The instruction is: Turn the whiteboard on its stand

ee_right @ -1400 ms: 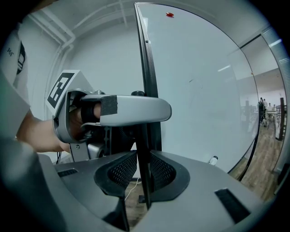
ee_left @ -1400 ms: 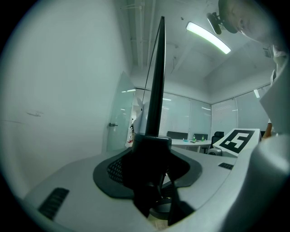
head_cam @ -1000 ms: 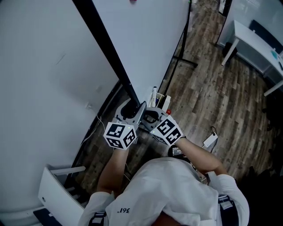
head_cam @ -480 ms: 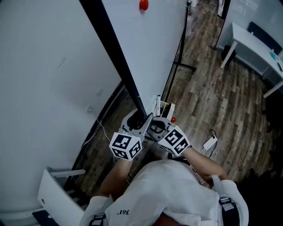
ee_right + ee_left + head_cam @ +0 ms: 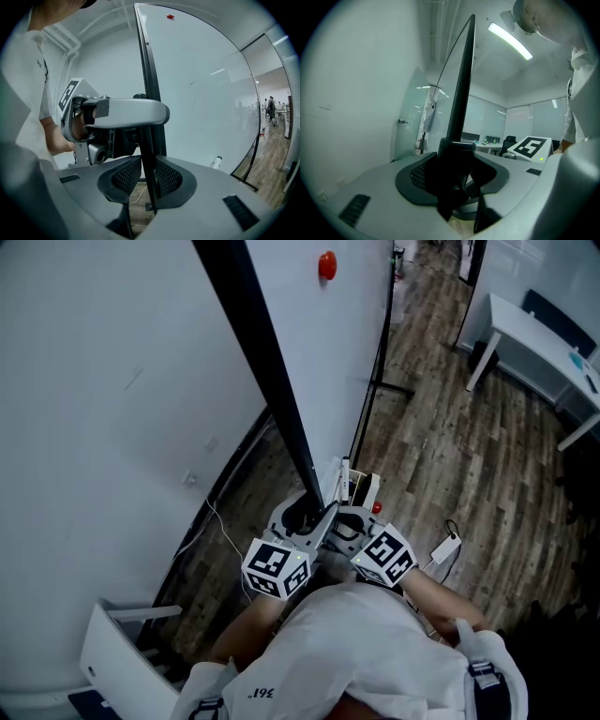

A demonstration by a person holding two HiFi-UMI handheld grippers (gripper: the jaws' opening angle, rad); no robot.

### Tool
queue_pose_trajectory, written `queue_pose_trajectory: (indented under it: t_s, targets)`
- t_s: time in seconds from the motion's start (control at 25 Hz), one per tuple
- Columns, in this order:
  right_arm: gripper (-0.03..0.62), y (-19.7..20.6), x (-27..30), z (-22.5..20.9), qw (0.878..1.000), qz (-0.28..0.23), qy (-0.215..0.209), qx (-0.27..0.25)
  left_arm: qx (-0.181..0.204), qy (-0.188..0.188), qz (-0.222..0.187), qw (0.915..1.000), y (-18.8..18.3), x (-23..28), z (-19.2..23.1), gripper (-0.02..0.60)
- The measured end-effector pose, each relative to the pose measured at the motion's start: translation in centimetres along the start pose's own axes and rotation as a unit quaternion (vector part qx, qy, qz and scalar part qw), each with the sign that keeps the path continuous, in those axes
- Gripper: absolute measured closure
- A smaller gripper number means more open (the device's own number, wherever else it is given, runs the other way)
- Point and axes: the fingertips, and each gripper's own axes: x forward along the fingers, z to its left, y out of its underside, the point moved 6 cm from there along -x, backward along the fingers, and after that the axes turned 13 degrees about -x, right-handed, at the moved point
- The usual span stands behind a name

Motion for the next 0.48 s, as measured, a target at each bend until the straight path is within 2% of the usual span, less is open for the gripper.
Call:
queue_pose_trajectory:
  t_s: [0.48]
  targets:
    - [0.497,0.8,-2.0,0.9,1.0,0.001,0.003,0.013,0.001,0.03,0.01,0.9995,1.1,-0.3,-2.0,0.38]
